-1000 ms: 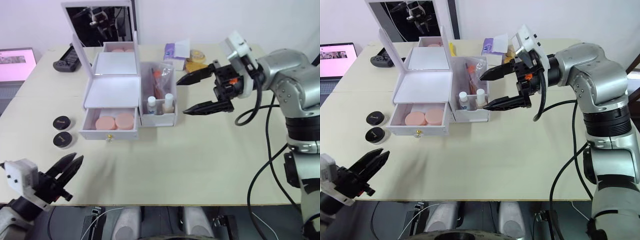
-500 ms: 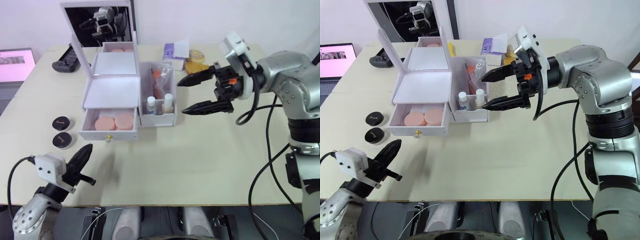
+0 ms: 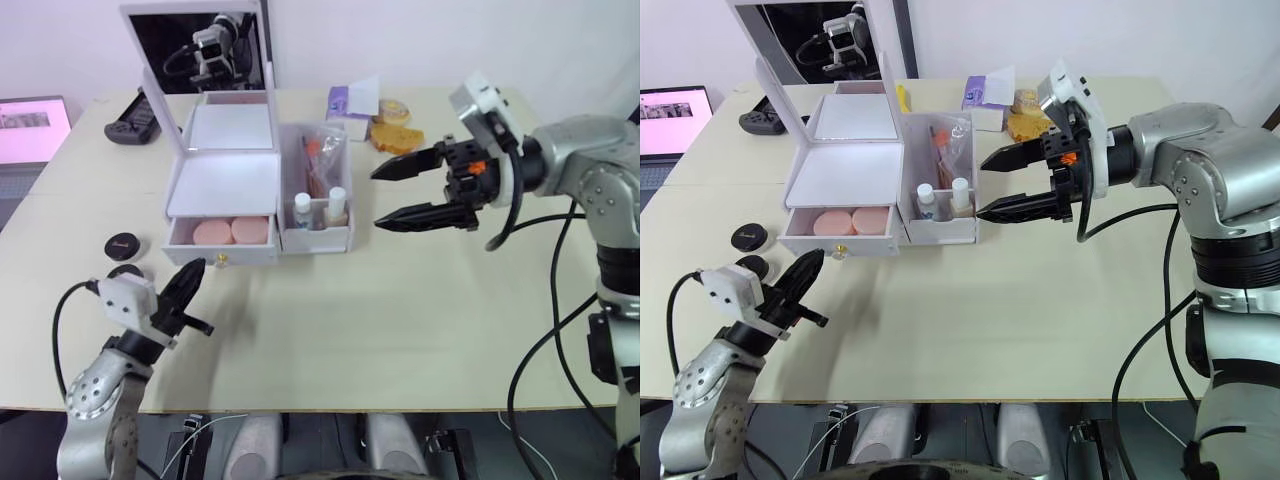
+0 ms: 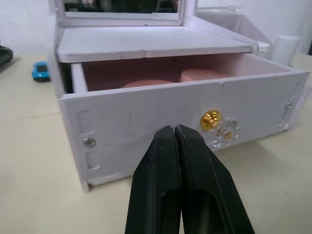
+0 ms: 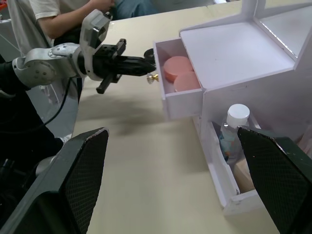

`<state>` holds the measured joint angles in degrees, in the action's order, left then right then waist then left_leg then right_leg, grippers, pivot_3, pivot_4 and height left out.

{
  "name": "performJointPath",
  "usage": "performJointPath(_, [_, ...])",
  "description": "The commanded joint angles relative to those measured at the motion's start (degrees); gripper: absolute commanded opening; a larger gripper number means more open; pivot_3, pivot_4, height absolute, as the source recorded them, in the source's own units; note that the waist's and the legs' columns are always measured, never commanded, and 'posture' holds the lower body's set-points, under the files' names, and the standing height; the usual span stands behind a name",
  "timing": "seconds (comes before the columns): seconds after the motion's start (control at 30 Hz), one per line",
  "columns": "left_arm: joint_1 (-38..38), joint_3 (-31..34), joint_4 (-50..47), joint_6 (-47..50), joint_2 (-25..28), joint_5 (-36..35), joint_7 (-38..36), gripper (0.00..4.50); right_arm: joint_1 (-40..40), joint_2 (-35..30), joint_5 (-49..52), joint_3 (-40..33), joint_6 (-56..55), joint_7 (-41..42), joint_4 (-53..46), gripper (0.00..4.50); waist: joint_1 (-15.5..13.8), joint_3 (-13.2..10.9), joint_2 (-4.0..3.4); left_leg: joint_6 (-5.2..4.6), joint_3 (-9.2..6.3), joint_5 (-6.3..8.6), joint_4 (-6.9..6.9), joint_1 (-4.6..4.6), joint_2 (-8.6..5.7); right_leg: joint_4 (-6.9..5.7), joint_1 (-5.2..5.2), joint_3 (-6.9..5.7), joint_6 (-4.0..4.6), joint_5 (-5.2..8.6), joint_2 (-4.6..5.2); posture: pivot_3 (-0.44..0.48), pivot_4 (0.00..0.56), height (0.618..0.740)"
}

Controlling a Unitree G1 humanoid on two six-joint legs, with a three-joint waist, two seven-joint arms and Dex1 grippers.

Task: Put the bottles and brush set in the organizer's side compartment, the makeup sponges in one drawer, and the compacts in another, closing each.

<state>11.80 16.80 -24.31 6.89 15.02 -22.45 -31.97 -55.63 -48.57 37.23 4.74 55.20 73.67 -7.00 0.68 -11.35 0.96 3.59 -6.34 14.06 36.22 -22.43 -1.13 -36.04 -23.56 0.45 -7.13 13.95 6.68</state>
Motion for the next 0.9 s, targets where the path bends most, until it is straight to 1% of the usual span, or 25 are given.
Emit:
performJointPath(0.03, [-3.2,0.0,2.3,-1.8,1.2,0.7,1.2,0.09,0.4,-1.1,0.8,-2.6,0.6,-2.0,-2.6,4.5,0.0,0.0,0.0,0.0,0.0,0.0,0.0,0.0,0.0,0.0,0.0,0.0,0.0,0.0,0.0,0.0,0.15,0.74])
performJointPath(0.2, [-8.9,-0.8,8.6,-2.6,3.6,3.7,2.3,0.09,2.1,-1.7,3.1,-5.2,3.4,-5.1,-6.7,4.5,0.0,0.0,0.0,-0.01,-0.02,0.0,0.0,0.0,0.0,-0.04,-0.02,-0.01,-0.01,0.0,-0.02,0.0,0.15,0.74])
performJointPath(0.33, [-13.6,-0.9,12.0,-3.3,3.9,2.9,2.4,0.09,4.7,-2.2,3.8,-7.3,3.4,-8.6,-10.5,4.5,-0.1,0.0,0.0,0.0,-0.02,0.0,0.0,-0.01,0.0,-0.01,0.0,-0.01,-0.03,-0.02,-0.01,0.0,0.15,0.74])
performJointPath(0.4, [-15.3,-1.4,13.2,-3.4,4.0,3.0,2.3,0.09,5.7,-2.5,3.0,-7.1,2.2,-9.0,-10.2,4.5,-0.2,0.0,0.0,-0.01,-0.05,-0.01,0.0,-0.01,0.0,-0.03,-0.01,-0.04,-0.04,-0.02,-0.02,0.0,0.15,0.74])
performJointPath(0.67, [-19.4,-3.9,16.3,-3.5,4.2,2.5,0.4,0.09,9.4,-3.4,2.3,-7.5,-0.5,-10.5,-10.3,4.5,-0.4,0.0,0.0,0.01,-0.1,-0.03,0.04,-0.01,-0.01,-0.03,0.05,-0.06,-0.12,-0.07,-0.01,0.0,0.15,0.74])
performJointPath(0.9, [-22.0,-5.2,19.8,-4.1,3.8,3.7,0.9,0.09,10.3,-3.9,3.4,-8.7,-0.6,-11.9,-11.3,4.5,-1.5,0.0,0.0,0.01,-0.1,-0.03,0.08,-0.01,-0.02,-0.01,0.08,-0.06,-0.12,-0.08,-0.01,0.0,0.15,0.74])
